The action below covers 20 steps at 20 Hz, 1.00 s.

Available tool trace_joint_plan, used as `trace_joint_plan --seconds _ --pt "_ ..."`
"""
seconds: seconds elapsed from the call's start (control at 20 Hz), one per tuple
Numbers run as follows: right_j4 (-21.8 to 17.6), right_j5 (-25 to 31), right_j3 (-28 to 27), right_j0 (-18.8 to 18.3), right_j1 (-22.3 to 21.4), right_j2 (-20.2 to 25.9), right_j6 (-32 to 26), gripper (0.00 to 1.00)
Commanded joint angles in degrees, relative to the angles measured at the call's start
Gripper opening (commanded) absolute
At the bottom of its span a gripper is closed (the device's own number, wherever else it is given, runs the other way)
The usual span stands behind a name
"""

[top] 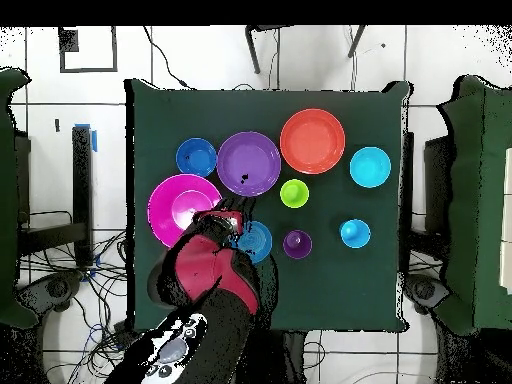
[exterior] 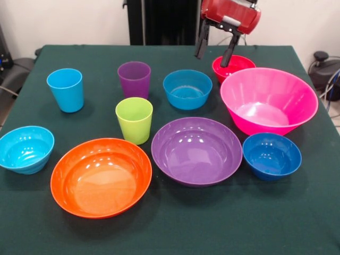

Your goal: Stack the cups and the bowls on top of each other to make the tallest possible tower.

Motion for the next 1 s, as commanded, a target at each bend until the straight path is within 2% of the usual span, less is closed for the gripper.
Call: trace_joint_plan --seconds 0.05,0.25,0.5,0.7,1.0 --pt "1.2 0.7 -0.4 0.1 2.8 3.9 7.3 1.00" --pt "0.7 1.6 -1.3 0.3 3.2 4.3 6.4 1.00" --pt "1.5 0.0 -1.1 0.5 4.6 5.2 7.6 1.00" --pt "0.7 0.4 -0.8 -0.9 4.2 7.6 7.2 1.00" --pt "1.4 0.8 -1.0 0.4 4.7 6.9 7.4 1.00"
